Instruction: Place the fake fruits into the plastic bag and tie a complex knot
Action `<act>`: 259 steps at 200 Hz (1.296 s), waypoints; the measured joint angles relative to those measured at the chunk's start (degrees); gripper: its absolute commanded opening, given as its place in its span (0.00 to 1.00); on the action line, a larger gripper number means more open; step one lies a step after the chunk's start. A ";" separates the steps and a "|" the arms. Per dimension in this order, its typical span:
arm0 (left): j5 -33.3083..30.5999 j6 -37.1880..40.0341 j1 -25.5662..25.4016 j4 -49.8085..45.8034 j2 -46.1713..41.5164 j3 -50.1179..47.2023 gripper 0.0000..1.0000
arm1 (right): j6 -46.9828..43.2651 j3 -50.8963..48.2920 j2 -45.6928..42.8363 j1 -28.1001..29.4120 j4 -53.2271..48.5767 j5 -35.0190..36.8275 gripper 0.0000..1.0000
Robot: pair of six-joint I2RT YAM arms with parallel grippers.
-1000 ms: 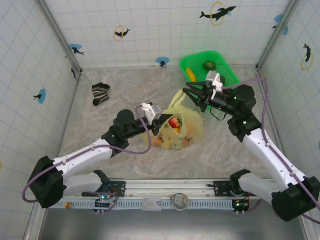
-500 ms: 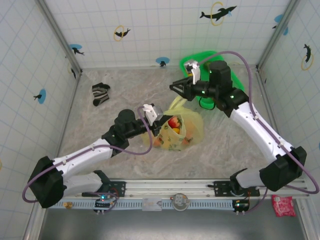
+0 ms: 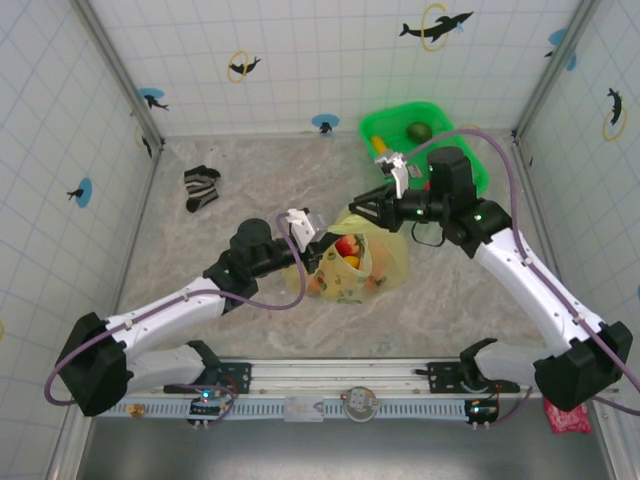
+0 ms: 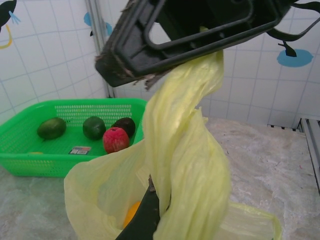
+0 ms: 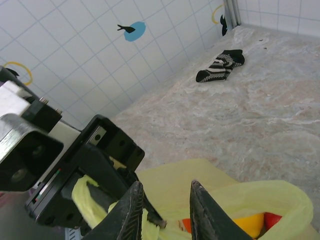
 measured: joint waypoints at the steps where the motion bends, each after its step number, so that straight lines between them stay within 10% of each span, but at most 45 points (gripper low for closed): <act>1: 0.00 0.00 0.00 0.00 0.00 0.00 0.00 | -0.02 -0.07 -0.13 0.00 -0.07 0.04 0.32; 55: 0.00 0.09 0.00 -0.13 -0.02 0.00 0.00 | 0.09 -0.39 -3.34 -0.02 -1.73 2.14 0.44; 124: 0.00 0.09 0.00 -0.13 -0.02 0.00 0.00 | 1.66 -0.44 -4.57 -0.63 -1.70 2.43 0.17; 259: 0.50 -0.57 0.44 -1.09 0.00 0.87 0.00 | -0.44 -26.86 -18.78 13.09 14.69 8.26 0.23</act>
